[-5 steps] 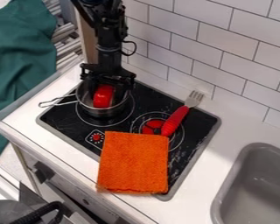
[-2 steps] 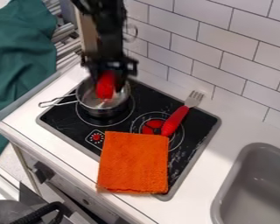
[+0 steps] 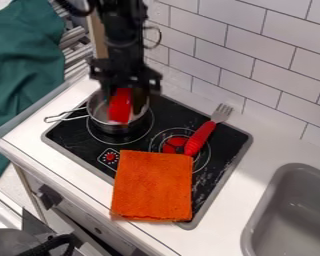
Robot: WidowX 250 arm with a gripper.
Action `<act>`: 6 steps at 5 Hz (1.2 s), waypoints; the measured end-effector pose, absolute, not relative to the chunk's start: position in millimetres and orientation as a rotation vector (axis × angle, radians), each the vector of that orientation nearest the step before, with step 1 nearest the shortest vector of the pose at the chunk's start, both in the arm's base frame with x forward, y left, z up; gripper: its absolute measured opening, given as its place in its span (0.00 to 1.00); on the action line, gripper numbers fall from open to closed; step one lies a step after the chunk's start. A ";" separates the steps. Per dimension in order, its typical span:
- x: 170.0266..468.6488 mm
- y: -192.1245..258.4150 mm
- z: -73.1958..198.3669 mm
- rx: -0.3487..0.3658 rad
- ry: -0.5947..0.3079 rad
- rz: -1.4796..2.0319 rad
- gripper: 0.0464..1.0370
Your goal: Put the red thing on the orange cloth
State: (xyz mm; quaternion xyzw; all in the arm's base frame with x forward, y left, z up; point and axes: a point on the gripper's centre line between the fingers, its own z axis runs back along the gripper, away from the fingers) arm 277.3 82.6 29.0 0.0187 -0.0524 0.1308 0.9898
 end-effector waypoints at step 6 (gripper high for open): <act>235.1 5.6 -19.8 0.023 0.068 0.144 0.88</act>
